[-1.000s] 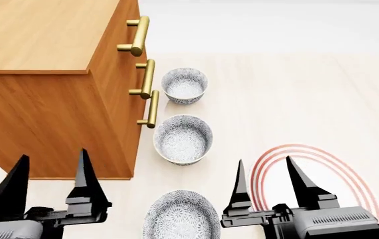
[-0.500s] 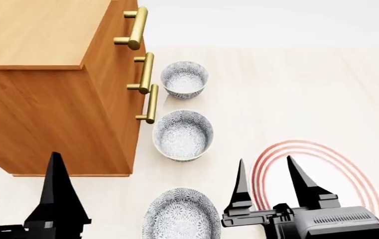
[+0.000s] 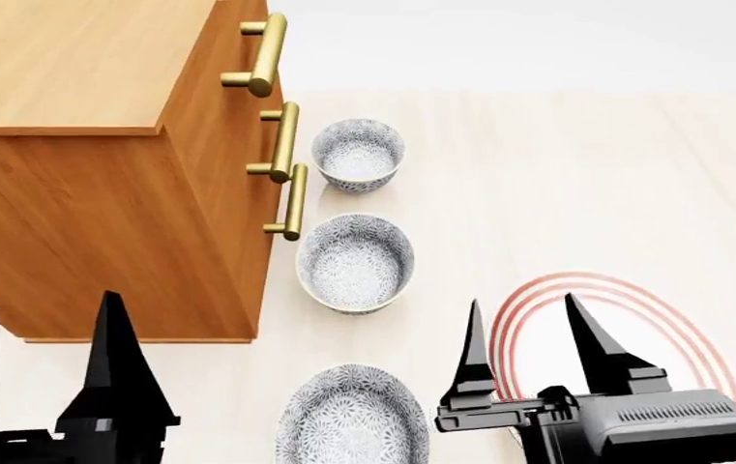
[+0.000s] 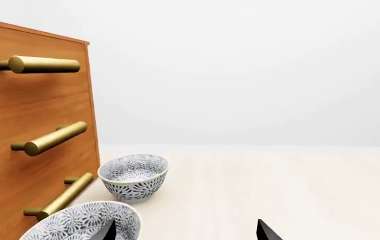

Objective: Put the bowl in the middle on the plate.

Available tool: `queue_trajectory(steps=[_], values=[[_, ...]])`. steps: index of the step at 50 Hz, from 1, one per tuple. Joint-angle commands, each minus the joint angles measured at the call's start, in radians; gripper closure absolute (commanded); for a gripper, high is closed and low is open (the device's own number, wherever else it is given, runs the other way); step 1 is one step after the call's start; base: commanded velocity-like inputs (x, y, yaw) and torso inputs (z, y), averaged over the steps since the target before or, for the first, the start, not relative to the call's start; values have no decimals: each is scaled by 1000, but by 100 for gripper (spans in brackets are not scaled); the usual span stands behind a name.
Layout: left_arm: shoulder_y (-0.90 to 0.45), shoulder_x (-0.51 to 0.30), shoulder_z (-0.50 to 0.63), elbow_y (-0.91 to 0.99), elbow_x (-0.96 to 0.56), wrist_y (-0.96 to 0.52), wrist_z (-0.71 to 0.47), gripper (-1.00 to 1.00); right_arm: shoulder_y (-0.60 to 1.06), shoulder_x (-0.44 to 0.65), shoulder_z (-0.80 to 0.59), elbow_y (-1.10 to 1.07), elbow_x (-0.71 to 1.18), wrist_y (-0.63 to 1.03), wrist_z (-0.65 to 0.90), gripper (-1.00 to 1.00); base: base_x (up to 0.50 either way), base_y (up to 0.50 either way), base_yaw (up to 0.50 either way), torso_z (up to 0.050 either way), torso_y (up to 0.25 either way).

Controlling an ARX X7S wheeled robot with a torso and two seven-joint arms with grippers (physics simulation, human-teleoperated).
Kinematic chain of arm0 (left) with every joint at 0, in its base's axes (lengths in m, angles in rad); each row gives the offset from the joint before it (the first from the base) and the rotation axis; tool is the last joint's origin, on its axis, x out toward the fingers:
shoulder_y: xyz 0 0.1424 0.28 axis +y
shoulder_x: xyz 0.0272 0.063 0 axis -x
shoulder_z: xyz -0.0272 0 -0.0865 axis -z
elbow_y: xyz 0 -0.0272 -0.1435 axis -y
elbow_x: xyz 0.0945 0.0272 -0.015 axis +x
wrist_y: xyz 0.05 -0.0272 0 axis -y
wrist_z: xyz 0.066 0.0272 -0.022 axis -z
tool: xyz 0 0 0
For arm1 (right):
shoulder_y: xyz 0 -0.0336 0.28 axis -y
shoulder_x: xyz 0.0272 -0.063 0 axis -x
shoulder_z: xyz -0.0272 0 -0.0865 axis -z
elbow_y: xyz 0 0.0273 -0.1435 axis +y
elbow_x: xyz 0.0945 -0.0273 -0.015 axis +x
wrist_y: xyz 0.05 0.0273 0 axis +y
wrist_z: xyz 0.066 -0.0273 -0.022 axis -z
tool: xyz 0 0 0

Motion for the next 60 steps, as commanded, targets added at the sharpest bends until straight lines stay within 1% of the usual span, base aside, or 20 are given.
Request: queue_trajectory(steps=[1, 3, 5, 7, 8, 10, 11, 12, 14, 18, 20, 25, 32, 38, 40, 41, 46, 48, 52, 60], values=[[-33, 2, 14, -29, 24, -14, -13, -100, 133, 78, 109, -182, 221, 350, 15, -100, 0, 0, 0, 0, 0], [-36, 4, 21, -29, 32, -17, -16, -100, 154, 78, 142, -190, 276, 386, 25, -100, 0, 0, 0, 0, 0], [-39, 6, 29, -31, 42, -21, -19, -100, 249, 110, 202, -204, 427, 511, 30, -100, 0, 0, 0, 0, 0], [-37, 7, 33, -30, 47, -21, -20, -100, 310, 130, 213, -203, 499, 577, 27, -100, 0, 0, 0, 0, 0], [-33, 7, 35, -28, 52, -20, -20, -100, 391, 141, 246, -184, 622, 683, 69, -100, 0, 0, 0, 0, 0], [-33, 5, 35, -26, 51, -20, -22, -100, 451, 153, 247, -172, 665, 733, 81, -100, 0, 0, 0, 0, 0], [-36, 4, 33, -28, 46, -22, -23, -100, 480, 134, 283, -146, 733, 741, 91, -100, 0, 0, 0, 0, 0], [-38, 4, 33, -31, 46, -23, -25, -100, 523, 136, 305, -119, 829, 798, 126, -100, 0, 0, 0, 0, 0], [-36, 4, 36, -31, 52, -20, -24, -100, 613, 154, 306, -57, 940, 891, 176, -100, 0, 0, 0, 0, 0], [-31, 1, 31, -30, 48, -13, -24, -100, 709, 130, 328, 74, 1105, 958, 234, -100, 0, 0, 0, 0, 0], [-30, 1, 31, -29, 47, -14, -26, -100, 766, 111, 333, 191, 1227, 998, 282, -100, 0, 0, 0, 0, 0], [-36, 2, 41, -35, 55, -16, -27, -100, 877, 100, 305, 340, 1339, 1051, 336, -100, 0, 0, 0, 0, 0], [-36, 0, 48, -36, 62, -17, -30, -100, 998, 71, 247, 489, 1369, 1086, 374, -100, 0, 0, 0, 0, 0], [-44, -2, 51, -46, 59, -17, -31, -100, 1106, 64, 125, 555, 1293, 1152, 320, -100, 0, 0, 0, 0, 0], [-44, -3, 49, -46, 57, -18, -33, -100, 1133, 46, 111, 591, 1287, 1153, 316, -100, 0, 0, 0, 0, 0], [-45, -4, 48, -47, 55, -17, -33, -100, 1151, 49, 85, 593, 1251, 1152, 284, -100, 0, 0, 0, 0, 0], [-44, -5, 54, -47, 59, -15, -33, -100, 1214, 10, 35, 698, 1152, 1107, 263, -100, 0, 0, 0, 0, 0], [-48, -7, 54, -45, 55, -23, -38, -100, 1267, -7, -37, 765, 1084, 1118, 236, -100, 0, 0, 0, 0, 0], [-51, -8, 52, -47, 51, -23, -41, -100, 1305, -51, -64, 888, 1077, 1155, 278, -100, 0, 0, 0, 0, 0], [-50, -12, 49, -49, 44, -21, -45, -100, 1316, -89, -70, 959, 1043, 1104, 285, -100, 0, 0, 0, 0, 0]])
